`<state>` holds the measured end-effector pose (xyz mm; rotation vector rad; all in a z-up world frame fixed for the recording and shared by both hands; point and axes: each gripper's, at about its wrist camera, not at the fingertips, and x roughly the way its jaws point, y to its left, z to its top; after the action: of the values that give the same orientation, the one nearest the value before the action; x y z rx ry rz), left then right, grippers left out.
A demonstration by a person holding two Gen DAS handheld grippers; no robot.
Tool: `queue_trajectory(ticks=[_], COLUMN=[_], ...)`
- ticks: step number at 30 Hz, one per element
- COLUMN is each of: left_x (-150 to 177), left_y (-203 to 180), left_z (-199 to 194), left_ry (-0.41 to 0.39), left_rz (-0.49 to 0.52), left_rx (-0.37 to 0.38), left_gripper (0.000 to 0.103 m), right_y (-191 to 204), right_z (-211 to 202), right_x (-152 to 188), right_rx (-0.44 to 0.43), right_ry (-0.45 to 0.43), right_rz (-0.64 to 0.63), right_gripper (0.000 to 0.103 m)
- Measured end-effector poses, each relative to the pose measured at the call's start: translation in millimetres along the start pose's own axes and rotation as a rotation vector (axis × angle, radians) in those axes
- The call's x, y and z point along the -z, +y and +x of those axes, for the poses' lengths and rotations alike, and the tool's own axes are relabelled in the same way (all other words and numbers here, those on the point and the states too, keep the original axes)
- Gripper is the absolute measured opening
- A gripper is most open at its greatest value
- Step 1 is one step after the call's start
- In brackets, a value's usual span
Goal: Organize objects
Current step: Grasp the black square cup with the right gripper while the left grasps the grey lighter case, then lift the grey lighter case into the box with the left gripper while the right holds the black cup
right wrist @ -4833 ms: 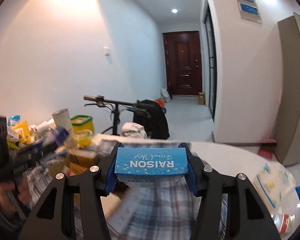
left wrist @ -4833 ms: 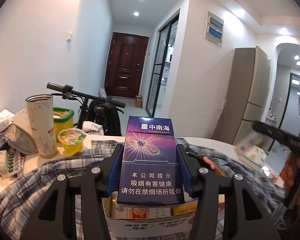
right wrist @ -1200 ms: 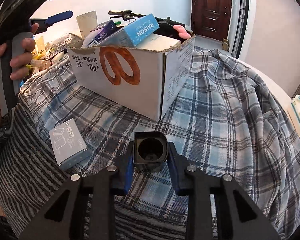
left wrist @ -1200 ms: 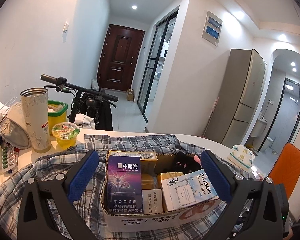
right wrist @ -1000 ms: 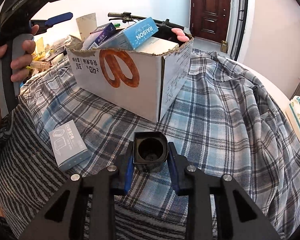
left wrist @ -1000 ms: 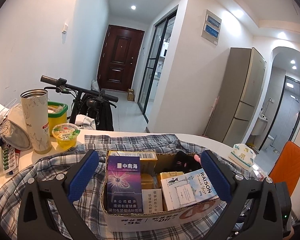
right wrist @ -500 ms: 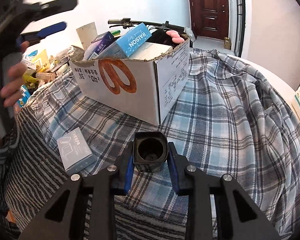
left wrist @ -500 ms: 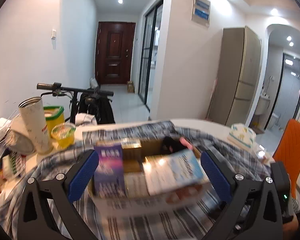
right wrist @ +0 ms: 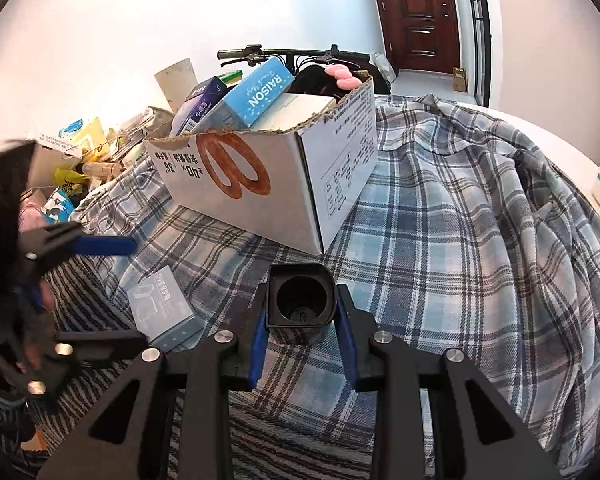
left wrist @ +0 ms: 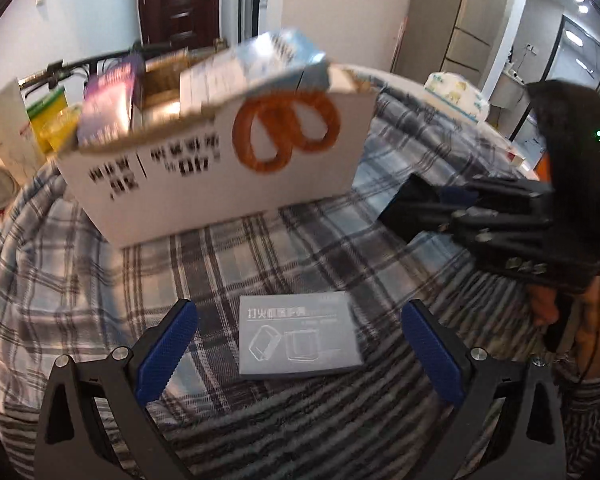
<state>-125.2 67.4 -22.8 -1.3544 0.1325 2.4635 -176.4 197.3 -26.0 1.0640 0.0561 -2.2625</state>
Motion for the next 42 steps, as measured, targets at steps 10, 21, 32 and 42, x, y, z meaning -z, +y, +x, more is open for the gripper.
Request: queue_trajectory(ticks=[10,21,32,42], left_x=[7.5,5.8,-24.4,-95.5], left_y=[-12.6,-15.2,-11.4,33.9], left_z=[21.4,-10.1,-74.6,-85.9], left_ry=[0.076,-0.065,-0.347,-0.487], left_rz=[0.056,0.073,0.071,-0.055], left_rx=[-0.046,-0.038,-0.055,-0.068], left_gripper=[0.068,0.067,0.067,0.067], right_y=[1.3,-0.6,-0.7,-1.0], right_z=[1.1,-0.3,-0.3,0.4], right_x=[-0.5,-0.6,-0.7,-1.2], right_rx=[-0.006,-0.009,-0.013,-0.017], right_ry=[0.002,-0.004,-0.003,0.0], right_rz=[-0.001,0.004,0.007,0.011], right_gripper=[0.03,0.03,0.03,0.03])
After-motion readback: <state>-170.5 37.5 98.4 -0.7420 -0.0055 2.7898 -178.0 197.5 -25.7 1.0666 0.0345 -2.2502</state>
